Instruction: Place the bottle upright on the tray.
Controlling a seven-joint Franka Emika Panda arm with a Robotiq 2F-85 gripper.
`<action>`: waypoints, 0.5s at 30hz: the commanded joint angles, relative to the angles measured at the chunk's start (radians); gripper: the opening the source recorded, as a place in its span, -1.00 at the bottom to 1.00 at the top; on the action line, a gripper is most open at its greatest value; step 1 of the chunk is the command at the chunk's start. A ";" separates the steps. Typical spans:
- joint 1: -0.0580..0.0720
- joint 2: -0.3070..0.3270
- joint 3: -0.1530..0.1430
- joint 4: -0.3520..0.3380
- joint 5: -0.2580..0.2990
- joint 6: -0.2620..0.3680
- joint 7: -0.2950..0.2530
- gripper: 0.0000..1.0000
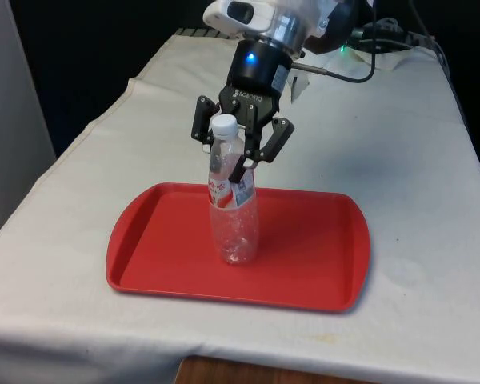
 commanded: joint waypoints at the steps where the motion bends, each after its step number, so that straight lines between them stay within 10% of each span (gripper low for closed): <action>1: 0.009 0.005 -0.015 0.003 -0.002 0.007 0.008 -0.37; 15: 0.001 0.002 -0.003 0.001 0.000 0.000 0.001 -0.37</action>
